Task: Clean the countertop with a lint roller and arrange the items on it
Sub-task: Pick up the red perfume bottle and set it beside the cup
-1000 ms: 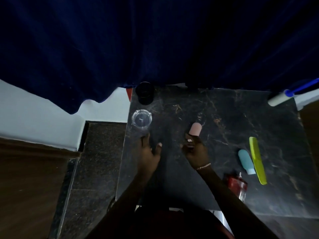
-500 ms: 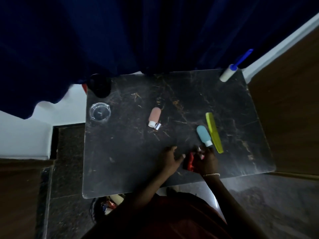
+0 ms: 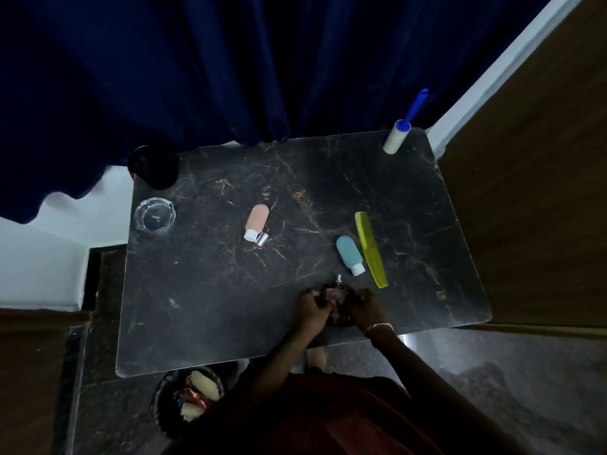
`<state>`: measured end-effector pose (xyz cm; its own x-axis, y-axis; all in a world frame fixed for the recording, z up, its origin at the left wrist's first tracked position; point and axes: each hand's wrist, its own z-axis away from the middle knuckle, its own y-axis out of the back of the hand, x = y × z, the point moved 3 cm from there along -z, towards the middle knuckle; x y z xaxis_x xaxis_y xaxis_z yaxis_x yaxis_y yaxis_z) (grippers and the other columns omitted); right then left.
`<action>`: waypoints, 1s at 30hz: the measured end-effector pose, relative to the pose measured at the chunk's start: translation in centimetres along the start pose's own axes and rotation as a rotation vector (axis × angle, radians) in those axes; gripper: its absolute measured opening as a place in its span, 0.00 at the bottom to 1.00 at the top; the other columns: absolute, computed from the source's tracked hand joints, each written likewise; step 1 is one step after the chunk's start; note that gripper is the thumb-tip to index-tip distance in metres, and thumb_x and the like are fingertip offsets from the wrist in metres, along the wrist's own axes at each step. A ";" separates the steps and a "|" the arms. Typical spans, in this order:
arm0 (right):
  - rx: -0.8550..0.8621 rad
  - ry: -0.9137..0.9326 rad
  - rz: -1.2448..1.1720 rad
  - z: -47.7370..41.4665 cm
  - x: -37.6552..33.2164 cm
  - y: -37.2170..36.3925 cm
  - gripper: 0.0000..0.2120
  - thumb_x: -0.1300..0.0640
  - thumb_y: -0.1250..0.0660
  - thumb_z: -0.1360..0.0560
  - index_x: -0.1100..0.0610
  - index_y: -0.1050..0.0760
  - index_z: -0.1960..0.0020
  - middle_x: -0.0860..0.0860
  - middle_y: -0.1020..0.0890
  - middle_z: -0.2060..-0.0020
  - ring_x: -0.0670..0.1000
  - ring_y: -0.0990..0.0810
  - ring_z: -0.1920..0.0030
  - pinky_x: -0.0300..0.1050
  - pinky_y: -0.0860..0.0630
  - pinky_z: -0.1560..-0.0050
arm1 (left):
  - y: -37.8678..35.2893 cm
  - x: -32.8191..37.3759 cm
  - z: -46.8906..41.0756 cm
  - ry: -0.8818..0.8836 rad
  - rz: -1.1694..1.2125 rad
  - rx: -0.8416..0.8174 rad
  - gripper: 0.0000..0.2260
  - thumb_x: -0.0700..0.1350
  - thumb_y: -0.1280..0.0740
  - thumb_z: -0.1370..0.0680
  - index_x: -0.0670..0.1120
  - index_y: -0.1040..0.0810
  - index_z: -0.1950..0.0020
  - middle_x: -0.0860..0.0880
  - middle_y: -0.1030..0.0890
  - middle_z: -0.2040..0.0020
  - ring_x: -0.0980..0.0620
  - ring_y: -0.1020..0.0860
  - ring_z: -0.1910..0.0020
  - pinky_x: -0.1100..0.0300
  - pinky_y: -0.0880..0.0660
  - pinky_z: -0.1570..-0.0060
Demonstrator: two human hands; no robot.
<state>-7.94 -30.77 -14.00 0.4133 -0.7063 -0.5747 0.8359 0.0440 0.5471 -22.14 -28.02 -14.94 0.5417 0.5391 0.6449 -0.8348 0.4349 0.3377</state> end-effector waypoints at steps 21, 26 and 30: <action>-0.136 0.166 -0.299 1.1 -2.1 0.8 0.11 0.70 0.24 0.34 0.68 0.21 0.54 0.55 0.18 0.65 0.52 0.21 0.65 0.41 0.24 0.66 | 2.7 -1.4 2.2 0.047 0.630 -0.156 0.16 0.44 0.23 0.25 0.47 0.19 0.38 0.45 0.14 0.44 0.45 0.14 0.46 0.49 0.15 0.52; -0.300 0.245 -0.315 1.7 -7.6 -0.9 0.16 0.58 0.21 0.32 0.57 0.21 0.47 0.54 0.15 0.57 0.51 0.15 0.57 0.53 0.16 0.60 | 6.9 -1.3 2.2 -0.017 0.762 -0.109 0.16 0.42 0.24 0.25 0.45 0.19 0.38 0.43 0.13 0.43 0.42 0.15 0.43 0.46 0.16 0.51; -0.430 0.281 -0.358 1.4 -12.3 -2.9 0.13 0.63 0.26 0.27 0.58 0.21 0.44 0.57 0.16 0.52 0.50 0.15 0.55 0.45 0.16 0.60 | 11.1 -1.6 1.8 -0.056 0.824 -0.021 0.14 0.42 0.24 0.24 0.47 0.17 0.39 0.42 0.13 0.44 0.42 0.14 0.44 0.49 0.17 0.55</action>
<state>-15.96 -23.23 -7.70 0.1110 -0.5199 -0.8470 0.9866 0.1603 0.0309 -32.46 -25.39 -11.02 -0.2499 0.6546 0.7135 -0.9600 -0.0710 -0.2710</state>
